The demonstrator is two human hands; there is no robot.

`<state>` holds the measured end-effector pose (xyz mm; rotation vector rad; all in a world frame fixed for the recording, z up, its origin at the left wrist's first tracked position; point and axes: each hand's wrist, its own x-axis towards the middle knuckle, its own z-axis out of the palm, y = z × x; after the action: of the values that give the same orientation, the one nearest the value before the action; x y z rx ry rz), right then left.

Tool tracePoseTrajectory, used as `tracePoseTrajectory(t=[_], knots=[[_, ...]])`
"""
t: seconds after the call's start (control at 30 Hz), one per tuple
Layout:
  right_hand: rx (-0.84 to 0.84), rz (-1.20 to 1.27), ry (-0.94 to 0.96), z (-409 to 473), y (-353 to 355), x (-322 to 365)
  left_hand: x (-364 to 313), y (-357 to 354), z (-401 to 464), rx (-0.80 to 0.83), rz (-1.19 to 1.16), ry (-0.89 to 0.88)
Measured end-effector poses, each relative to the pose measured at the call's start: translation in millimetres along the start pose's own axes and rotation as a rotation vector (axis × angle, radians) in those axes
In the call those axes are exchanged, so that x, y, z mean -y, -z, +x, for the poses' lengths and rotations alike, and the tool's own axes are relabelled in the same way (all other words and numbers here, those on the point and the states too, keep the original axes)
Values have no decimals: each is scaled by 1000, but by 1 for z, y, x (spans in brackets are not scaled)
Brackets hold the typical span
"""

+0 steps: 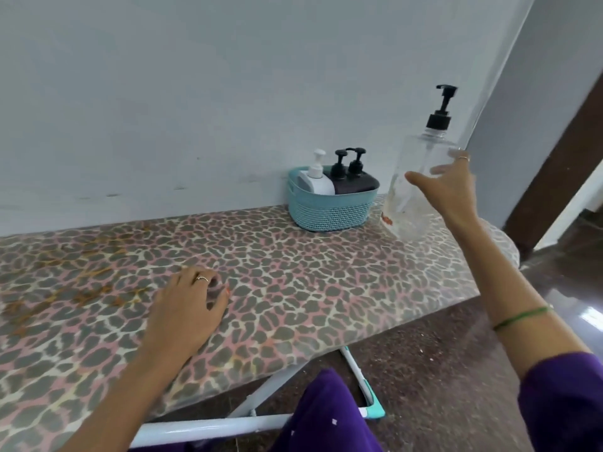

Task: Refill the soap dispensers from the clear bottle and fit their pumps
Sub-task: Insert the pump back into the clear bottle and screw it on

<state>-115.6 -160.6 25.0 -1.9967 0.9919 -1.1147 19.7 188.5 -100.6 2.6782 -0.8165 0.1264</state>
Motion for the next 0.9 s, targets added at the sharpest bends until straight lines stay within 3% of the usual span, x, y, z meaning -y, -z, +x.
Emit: tracePoseTrajectory(t=[0.33,0.9], knots=[[-40,64,-17,65,-73,-19,15,2,3,-73,23,-33],[102,74,-1,96,-120,-63,14,-1,6,-113,41,-30]])
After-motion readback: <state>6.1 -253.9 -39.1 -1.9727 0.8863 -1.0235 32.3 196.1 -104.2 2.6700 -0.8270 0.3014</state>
